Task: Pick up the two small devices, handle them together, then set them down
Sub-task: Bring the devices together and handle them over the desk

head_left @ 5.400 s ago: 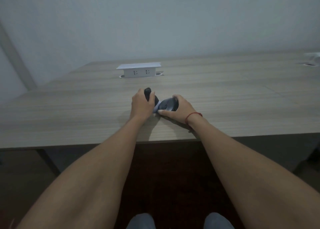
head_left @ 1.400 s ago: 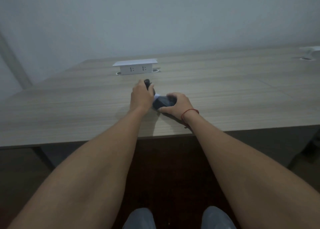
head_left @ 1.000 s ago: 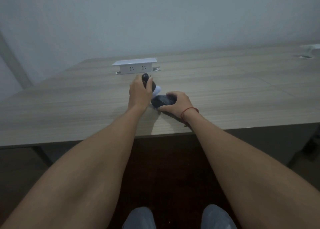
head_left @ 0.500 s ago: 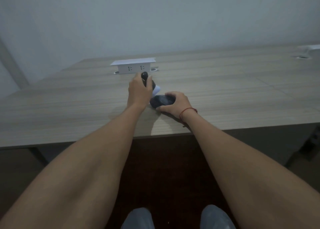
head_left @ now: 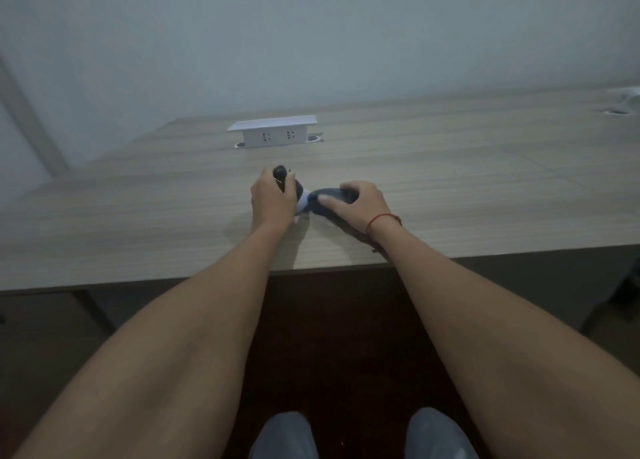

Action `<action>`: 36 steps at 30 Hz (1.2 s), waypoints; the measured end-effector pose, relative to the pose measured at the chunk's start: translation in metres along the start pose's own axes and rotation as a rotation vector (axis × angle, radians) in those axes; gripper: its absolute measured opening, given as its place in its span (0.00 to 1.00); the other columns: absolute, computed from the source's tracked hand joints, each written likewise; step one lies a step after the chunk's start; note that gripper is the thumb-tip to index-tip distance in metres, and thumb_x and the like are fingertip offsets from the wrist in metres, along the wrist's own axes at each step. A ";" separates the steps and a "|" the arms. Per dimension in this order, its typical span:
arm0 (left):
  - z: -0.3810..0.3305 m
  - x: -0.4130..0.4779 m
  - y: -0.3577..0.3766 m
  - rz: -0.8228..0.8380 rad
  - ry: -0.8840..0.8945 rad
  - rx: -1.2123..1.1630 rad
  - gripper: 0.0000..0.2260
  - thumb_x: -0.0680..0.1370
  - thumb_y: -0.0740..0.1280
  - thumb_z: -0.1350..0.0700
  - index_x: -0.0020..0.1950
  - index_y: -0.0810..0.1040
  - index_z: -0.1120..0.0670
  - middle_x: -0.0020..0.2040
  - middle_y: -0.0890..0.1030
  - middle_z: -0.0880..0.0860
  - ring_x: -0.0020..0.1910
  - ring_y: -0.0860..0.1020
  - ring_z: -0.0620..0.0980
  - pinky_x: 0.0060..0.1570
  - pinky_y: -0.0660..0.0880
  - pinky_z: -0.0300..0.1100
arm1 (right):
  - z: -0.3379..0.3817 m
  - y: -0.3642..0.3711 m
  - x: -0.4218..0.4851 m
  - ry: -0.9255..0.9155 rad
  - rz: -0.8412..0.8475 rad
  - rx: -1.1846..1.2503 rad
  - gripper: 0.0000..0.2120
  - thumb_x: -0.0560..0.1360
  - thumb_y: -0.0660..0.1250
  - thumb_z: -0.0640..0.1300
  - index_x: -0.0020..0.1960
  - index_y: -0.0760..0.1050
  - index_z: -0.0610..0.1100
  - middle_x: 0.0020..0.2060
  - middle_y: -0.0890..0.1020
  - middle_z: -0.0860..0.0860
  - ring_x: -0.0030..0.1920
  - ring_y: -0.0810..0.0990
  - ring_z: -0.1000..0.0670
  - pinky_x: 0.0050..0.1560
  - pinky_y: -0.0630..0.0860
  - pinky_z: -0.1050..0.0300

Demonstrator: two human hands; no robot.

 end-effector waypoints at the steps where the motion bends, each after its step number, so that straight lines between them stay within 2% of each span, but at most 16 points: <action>1: 0.003 -0.002 -0.002 -0.010 -0.039 -0.024 0.12 0.79 0.63 0.52 0.56 0.75 0.60 0.54 0.78 0.60 0.53 0.77 0.57 0.53 0.75 0.49 | 0.000 -0.001 0.000 0.013 -0.018 0.015 0.27 0.71 0.71 0.55 0.65 0.74 0.42 0.56 0.78 0.50 0.56 0.76 0.50 0.54 0.72 0.58; 5: -0.001 -0.004 0.004 0.005 -0.054 -0.032 0.13 0.80 0.63 0.53 0.56 0.75 0.62 0.54 0.78 0.61 0.51 0.77 0.55 0.51 0.74 0.46 | 0.001 -0.003 -0.001 0.037 -0.037 -0.020 0.22 0.75 0.67 0.51 0.66 0.74 0.41 0.62 0.78 0.46 0.62 0.76 0.47 0.59 0.70 0.57; 8: -0.001 -0.005 0.008 -0.009 -0.051 -0.033 0.13 0.80 0.63 0.53 0.55 0.75 0.62 0.53 0.78 0.60 0.51 0.77 0.55 0.48 0.73 0.44 | 0.000 -0.004 -0.001 0.056 -0.092 -0.054 0.24 0.73 0.67 0.56 0.64 0.75 0.45 0.60 0.80 0.48 0.60 0.77 0.47 0.63 0.72 0.49; 9: 0.000 -0.005 0.008 -0.012 -0.049 -0.033 0.12 0.80 0.63 0.52 0.55 0.75 0.62 0.53 0.78 0.60 0.50 0.77 0.55 0.47 0.73 0.44 | 0.000 -0.006 -0.001 0.064 -0.120 -0.057 0.23 0.72 0.68 0.58 0.62 0.76 0.45 0.59 0.81 0.48 0.59 0.78 0.47 0.62 0.73 0.47; 11: 0.003 -0.006 0.009 -0.017 -0.048 -0.046 0.12 0.80 0.63 0.52 0.55 0.75 0.62 0.53 0.78 0.59 0.48 0.75 0.52 0.46 0.72 0.42 | 0.000 -0.009 -0.001 0.071 -0.154 -0.040 0.21 0.73 0.68 0.56 0.59 0.78 0.44 0.56 0.82 0.47 0.56 0.79 0.48 0.57 0.74 0.53; 14: 0.001 -0.008 0.009 -0.018 -0.042 -0.065 0.12 0.80 0.63 0.52 0.55 0.75 0.61 0.52 0.77 0.58 0.46 0.74 0.49 0.46 0.71 0.40 | 0.001 -0.012 0.000 0.067 -0.182 -0.033 0.17 0.74 0.69 0.53 0.56 0.79 0.42 0.53 0.82 0.46 0.49 0.77 0.50 0.48 0.70 0.59; 17: -0.008 -0.009 0.014 0.043 0.000 -0.089 0.12 0.79 0.64 0.52 0.54 0.76 0.61 0.48 0.76 0.56 0.45 0.75 0.49 0.45 0.71 0.39 | 0.000 -0.015 0.001 0.086 -0.219 -0.045 0.16 0.74 0.69 0.53 0.55 0.79 0.42 0.51 0.82 0.46 0.46 0.76 0.51 0.46 0.69 0.59; 20: -0.014 -0.007 0.018 0.144 0.031 -0.132 0.13 0.77 0.66 0.49 0.50 0.78 0.60 0.46 0.81 0.57 0.44 0.80 0.53 0.46 0.79 0.47 | -0.002 -0.016 0.002 0.114 -0.259 -0.050 0.17 0.73 0.70 0.54 0.55 0.79 0.44 0.51 0.82 0.46 0.51 0.80 0.47 0.50 0.75 0.55; 22: -0.012 -0.005 0.017 0.197 0.014 -0.165 0.13 0.76 0.67 0.49 0.46 0.80 0.60 0.43 0.83 0.60 0.41 0.83 0.57 0.44 0.82 0.53 | -0.001 -0.017 0.002 0.122 -0.262 -0.040 0.17 0.73 0.70 0.53 0.55 0.80 0.43 0.52 0.82 0.45 0.52 0.80 0.46 0.50 0.74 0.56; 26: -0.021 -0.010 0.017 0.251 0.035 -0.173 0.09 0.77 0.68 0.54 0.42 0.79 0.59 0.38 0.83 0.61 0.35 0.84 0.56 0.38 0.83 0.51 | 0.000 -0.016 -0.001 0.123 -0.252 -0.021 0.16 0.74 0.69 0.51 0.56 0.79 0.41 0.53 0.82 0.45 0.53 0.80 0.46 0.48 0.71 0.58; 29: -0.028 -0.010 0.018 0.174 0.081 -0.160 0.11 0.76 0.68 0.52 0.43 0.80 0.60 0.39 0.83 0.59 0.38 0.83 0.56 0.40 0.82 0.51 | 0.000 -0.016 -0.004 0.119 -0.243 0.006 0.16 0.75 0.69 0.50 0.57 0.79 0.41 0.53 0.82 0.44 0.53 0.80 0.46 0.49 0.71 0.58; 31: -0.027 -0.005 0.017 0.089 0.080 -0.112 0.13 0.76 0.68 0.50 0.44 0.80 0.60 0.41 0.82 0.58 0.42 0.82 0.55 0.43 0.80 0.46 | 0.001 -0.017 -0.007 0.117 -0.236 0.001 0.16 0.75 0.68 0.50 0.58 0.78 0.41 0.54 0.82 0.44 0.53 0.79 0.47 0.49 0.69 0.59; 34: -0.020 -0.002 0.019 0.005 0.002 -0.082 0.14 0.76 0.66 0.50 0.51 0.79 0.61 0.49 0.81 0.60 0.50 0.79 0.56 0.50 0.77 0.46 | 0.001 -0.018 -0.008 0.111 -0.239 -0.014 0.17 0.75 0.68 0.50 0.60 0.78 0.41 0.56 0.82 0.44 0.56 0.79 0.45 0.49 0.69 0.60; 36: -0.012 -0.005 0.023 -0.006 -0.063 -0.075 0.13 0.77 0.66 0.51 0.53 0.78 0.61 0.52 0.80 0.60 0.51 0.79 0.57 0.52 0.78 0.48 | 0.002 -0.019 -0.008 0.108 -0.244 -0.027 0.17 0.75 0.68 0.50 0.60 0.78 0.41 0.56 0.82 0.45 0.57 0.79 0.45 0.48 0.68 0.60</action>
Point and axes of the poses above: each hand's wrist, its own x-axis towards the middle knuckle, its own y-axis out of the palm, z = x × y, the point moved 9 cm from there along x, towards the middle knuckle
